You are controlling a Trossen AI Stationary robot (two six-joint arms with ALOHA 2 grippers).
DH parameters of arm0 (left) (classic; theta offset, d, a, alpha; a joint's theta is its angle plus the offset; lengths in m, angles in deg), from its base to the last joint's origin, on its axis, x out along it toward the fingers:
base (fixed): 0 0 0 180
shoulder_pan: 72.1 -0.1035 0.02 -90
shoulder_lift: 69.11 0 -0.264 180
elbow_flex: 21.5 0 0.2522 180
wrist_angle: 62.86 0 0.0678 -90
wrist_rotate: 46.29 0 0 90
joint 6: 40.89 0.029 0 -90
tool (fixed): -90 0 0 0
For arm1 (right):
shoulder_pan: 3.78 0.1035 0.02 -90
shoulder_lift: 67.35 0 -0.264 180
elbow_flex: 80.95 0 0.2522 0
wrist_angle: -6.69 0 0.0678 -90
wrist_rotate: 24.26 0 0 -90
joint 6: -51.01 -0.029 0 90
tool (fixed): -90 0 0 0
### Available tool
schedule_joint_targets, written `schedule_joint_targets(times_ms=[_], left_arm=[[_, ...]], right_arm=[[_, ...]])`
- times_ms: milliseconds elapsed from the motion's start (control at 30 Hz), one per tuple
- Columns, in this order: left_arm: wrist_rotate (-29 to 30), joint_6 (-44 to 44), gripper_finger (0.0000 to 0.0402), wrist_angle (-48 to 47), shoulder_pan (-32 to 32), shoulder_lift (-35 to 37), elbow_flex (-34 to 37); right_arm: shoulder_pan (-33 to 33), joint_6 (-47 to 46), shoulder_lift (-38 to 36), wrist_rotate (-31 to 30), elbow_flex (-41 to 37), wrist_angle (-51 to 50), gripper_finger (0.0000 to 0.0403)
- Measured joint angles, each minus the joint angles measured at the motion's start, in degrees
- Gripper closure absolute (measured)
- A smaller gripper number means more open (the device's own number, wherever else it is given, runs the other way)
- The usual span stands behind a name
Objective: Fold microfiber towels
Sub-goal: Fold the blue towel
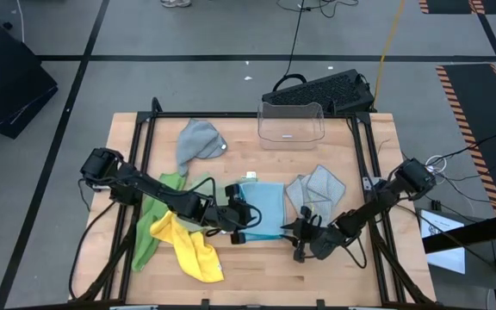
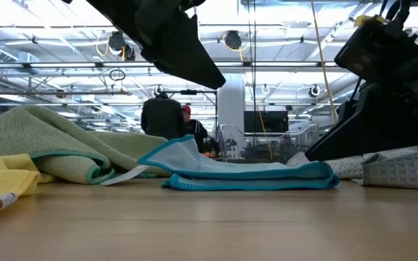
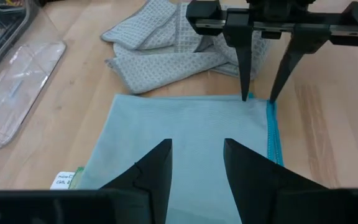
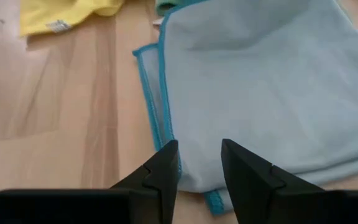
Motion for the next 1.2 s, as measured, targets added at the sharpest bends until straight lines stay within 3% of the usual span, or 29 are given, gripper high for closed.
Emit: schedule_joint_targets(times_ms=[167,433,567,767,1033,1200], left_arm=[[0.1,-0.2,0.0254,0.1,-0.1,0.0,0.0],[0.1,-0.1,0.0254,0.1,-0.1,0.0,0.0],[0.2,-0.1,0.0254,0.1,-0.1,0.0,0.0],[0.2,-0.2,0.0254,0.1,-0.1,0.0,0.0],[0.2,-0.3,0.0254,0.1,-0.1,0.0,0.0],[0.2,-0.6,0.0254,0.1,-0.1,0.0,0.0]], right_arm=[[0.7,1.8,0.1,-0.2,0.0,0.0,0.027],[0.7,1.6,0.1,0.0,0.0,0.0,0.0204],[0.7,2.7,0.1,1.2,0.0,0.0,0.0198],[-0.3,3.3,0.3,1.5,0.0,-0.1,0.0248],[-0.9,6.5,0.3,3.0,0.0,-0.9,0.039],[-1.8,8.2,-1.7,3.3,0.0,-1.8,0.0391]])
